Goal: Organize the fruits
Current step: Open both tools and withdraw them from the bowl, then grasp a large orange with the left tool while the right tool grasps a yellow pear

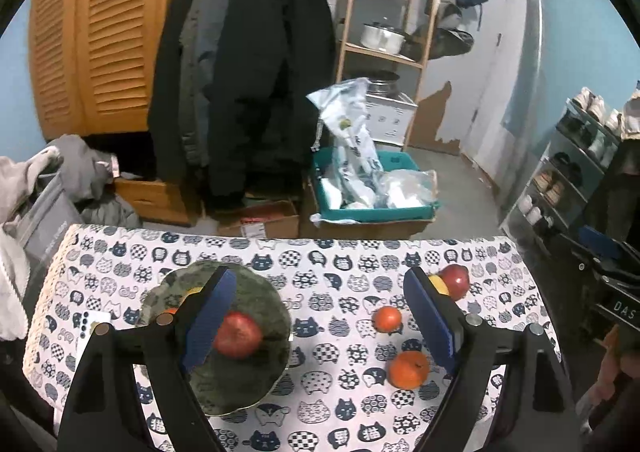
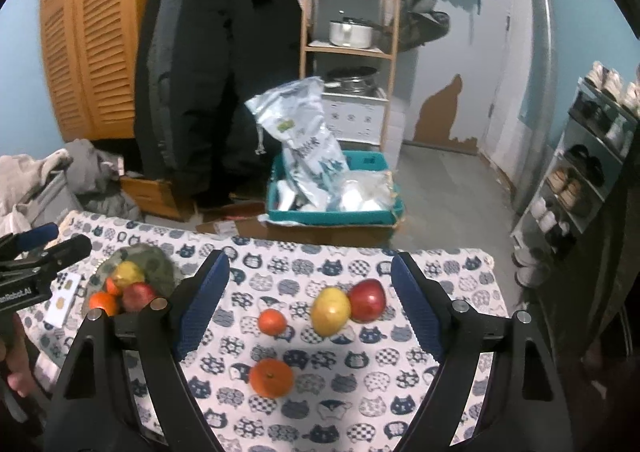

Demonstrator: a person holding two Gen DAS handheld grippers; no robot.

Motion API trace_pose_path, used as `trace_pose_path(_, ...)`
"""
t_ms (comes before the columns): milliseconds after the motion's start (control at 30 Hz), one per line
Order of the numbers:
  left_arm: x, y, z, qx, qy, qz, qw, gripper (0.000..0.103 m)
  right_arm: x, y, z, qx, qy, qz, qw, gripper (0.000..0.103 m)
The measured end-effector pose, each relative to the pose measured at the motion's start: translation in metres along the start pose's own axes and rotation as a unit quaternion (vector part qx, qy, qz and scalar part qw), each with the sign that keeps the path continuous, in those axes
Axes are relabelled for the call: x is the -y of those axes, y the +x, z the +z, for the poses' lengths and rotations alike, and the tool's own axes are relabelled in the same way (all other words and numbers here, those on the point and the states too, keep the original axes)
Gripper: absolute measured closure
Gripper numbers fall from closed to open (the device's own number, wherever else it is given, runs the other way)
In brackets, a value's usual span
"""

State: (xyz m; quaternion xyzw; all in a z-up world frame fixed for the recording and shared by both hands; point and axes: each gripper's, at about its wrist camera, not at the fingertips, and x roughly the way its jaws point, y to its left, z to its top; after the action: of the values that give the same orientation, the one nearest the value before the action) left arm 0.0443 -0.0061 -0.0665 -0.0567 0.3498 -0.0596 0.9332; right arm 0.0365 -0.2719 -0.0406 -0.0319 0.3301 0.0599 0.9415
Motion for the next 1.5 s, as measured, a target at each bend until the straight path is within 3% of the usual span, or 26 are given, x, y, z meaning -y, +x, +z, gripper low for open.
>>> trace_pose_path(300, 0.036, 0.017, -0.006, -0.018, 0.027, -0.013, 0.9994, 0.013, 0.033, 0.003, -0.015, -0.015, 0.023, -0.025, 0.999, 0.02)
trace_pose_path(800, 0.079, 0.088, -0.046, -0.107, 0.068, -0.005, 0.9919, 0.013, 0.065, 0.059, -0.055, -0.097, 0.043, -0.037, 0.994, 0.02)
trace_pose_path(1100, 0.095, 0.139, -0.085, -0.18, 0.076, -0.008, 0.9807, 0.013, 0.081, 0.101, -0.091, -0.167, 0.056, -0.042, 0.983, 0.02)
trace_pose_path(1500, 0.118, 0.175, -0.125, -0.238, 0.1, -0.008, 0.9661, 0.013, 0.089, 0.139, -0.127, -0.237, 0.071, -0.038, 0.968, 0.02)
